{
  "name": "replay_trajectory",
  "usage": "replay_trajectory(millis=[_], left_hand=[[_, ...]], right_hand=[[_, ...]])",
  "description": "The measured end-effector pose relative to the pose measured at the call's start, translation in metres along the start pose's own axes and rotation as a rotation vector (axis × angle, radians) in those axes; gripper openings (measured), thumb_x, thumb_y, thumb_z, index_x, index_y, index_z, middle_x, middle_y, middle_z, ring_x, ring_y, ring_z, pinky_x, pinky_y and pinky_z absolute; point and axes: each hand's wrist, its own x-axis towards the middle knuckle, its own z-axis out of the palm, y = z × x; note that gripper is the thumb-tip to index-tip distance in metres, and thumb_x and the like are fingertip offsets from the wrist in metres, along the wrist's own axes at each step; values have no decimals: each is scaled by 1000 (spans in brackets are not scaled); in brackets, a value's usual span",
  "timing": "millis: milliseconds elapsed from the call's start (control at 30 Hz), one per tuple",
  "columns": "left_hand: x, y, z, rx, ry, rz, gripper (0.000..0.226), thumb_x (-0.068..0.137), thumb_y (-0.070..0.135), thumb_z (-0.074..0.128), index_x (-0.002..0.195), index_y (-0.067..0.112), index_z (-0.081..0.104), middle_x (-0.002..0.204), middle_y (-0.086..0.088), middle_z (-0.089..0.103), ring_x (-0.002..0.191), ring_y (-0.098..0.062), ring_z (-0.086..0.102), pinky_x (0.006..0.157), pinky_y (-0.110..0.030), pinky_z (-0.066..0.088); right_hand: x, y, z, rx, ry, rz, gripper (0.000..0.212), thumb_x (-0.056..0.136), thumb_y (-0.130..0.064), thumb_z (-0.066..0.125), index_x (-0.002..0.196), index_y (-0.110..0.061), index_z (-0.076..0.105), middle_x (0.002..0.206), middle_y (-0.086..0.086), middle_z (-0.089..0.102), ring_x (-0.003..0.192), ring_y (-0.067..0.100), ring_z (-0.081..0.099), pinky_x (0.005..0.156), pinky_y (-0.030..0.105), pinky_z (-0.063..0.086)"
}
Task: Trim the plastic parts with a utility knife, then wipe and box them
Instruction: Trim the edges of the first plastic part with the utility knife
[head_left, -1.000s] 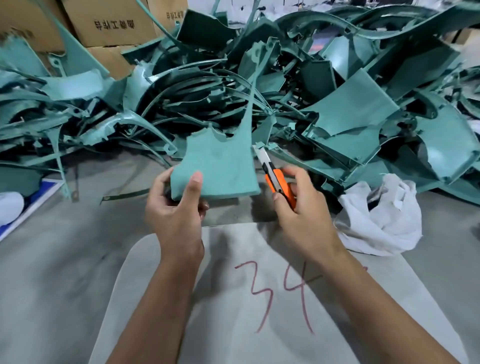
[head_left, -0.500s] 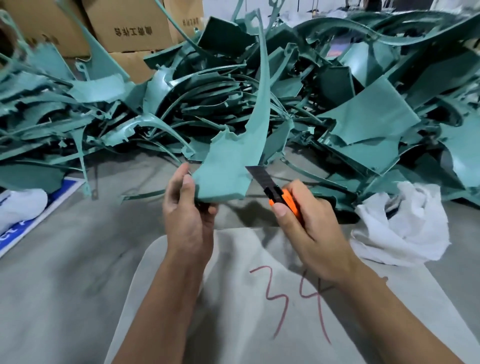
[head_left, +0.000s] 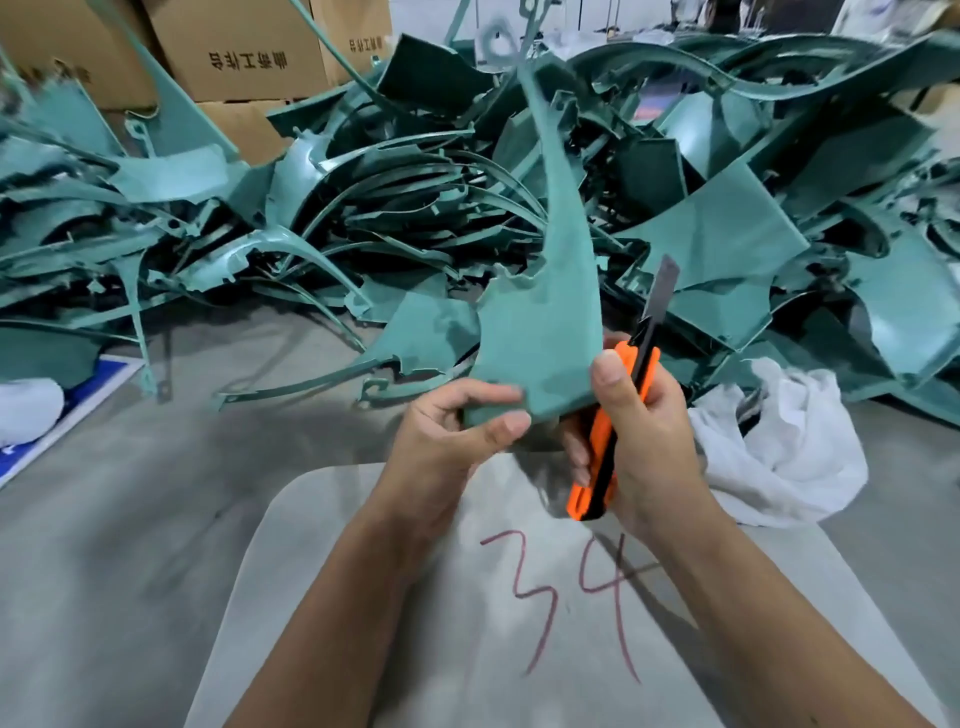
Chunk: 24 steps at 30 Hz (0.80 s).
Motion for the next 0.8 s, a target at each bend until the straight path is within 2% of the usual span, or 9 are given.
replay_trajectory(millis=[100, 167, 233, 333, 433, 500, 600, 733, 800], left_hand=[[-1, -2, 0, 329, 14, 175, 30, 60, 15, 92, 75, 17, 66, 112, -21, 66, 110, -28, 65, 94, -40, 54], [-2, -5, 0, 718, 106, 395, 41, 60, 17, 91, 88, 18, 60, 121, -15, 54, 125, -10, 52, 103, -23, 45], [-3, -8, 0, 953, 215, 542, 60, 66, 20, 91, 116, 20, 58, 140, -10, 42, 138, -6, 39, 111, -14, 33], [1, -10, 1, 1121, 283, 546, 74, 86, 17, 75, 151, 29, 43, 157, -8, 34, 144, -25, 37, 118, -41, 37], [6, -13, -1, 968, 231, 419, 56, 94, 4, 52, 145, 28, 55, 154, -6, 47, 141, -23, 45, 117, -46, 39], [9, -14, -3, 804, 299, 333, 36, 95, 17, 49, 126, 12, 67, 133, -11, 65, 123, -26, 60, 108, -44, 46], [11, -12, -4, 799, 417, 299, 45, 94, 34, 46, 112, 1, 70, 109, -16, 74, 101, -29, 65, 89, -30, 47], [9, -11, -4, 744, 356, 289, 21, 95, 36, 50, 93, 25, 68, 81, 18, 70, 76, 0, 61, 71, -14, 43], [9, -10, -4, 748, 326, 298, 21, 96, 36, 51, 91, 24, 68, 80, 14, 69, 74, -3, 61, 70, -18, 45]], right_hand=[[5, 2, -2, -1, 29, 79, 41, 82, -52, 82, 90, -18, 63, 53, 14, 48, 35, 24, 41, 39, 26, 40], [5, 4, -1, -74, 75, 64, 30, 85, -43, 77, 81, -21, 57, 51, 10, 49, 36, 25, 43, 39, 28, 40], [2, 4, 2, -145, 90, 34, 32, 90, -38, 73, 76, -21, 51, 50, 7, 48, 37, 26, 45, 39, 30, 40], [-4, 3, 9, -276, -39, -43, 34, 97, -33, 69, 74, -22, 47, 51, 9, 48, 38, 20, 48, 40, 26, 40], [-8, 0, 14, -420, -190, -98, 29, 97, -45, 64, 80, -24, 51, 59, 5, 51, 47, 9, 49, 47, 20, 40], [-9, 0, 15, -622, -250, -123, 32, 100, -57, 52, 88, -27, 49, 67, -3, 57, 56, 8, 55, 53, 29, 43], [-11, 3, 13, -792, -273, -160, 32, 106, -57, 38, 94, -28, 46, 71, -5, 57, 65, 17, 57, 57, 40, 44], [-7, 6, 11, -891, -283, -209, 26, 108, -49, 40, 91, -29, 42, 66, -5, 56, 62, 18, 56, 58, 48, 45], [-6, 7, 8, -908, -270, -220, 26, 107, -50, 40, 90, -31, 42, 64, -6, 56, 59, 18, 57, 56, 49, 46]])
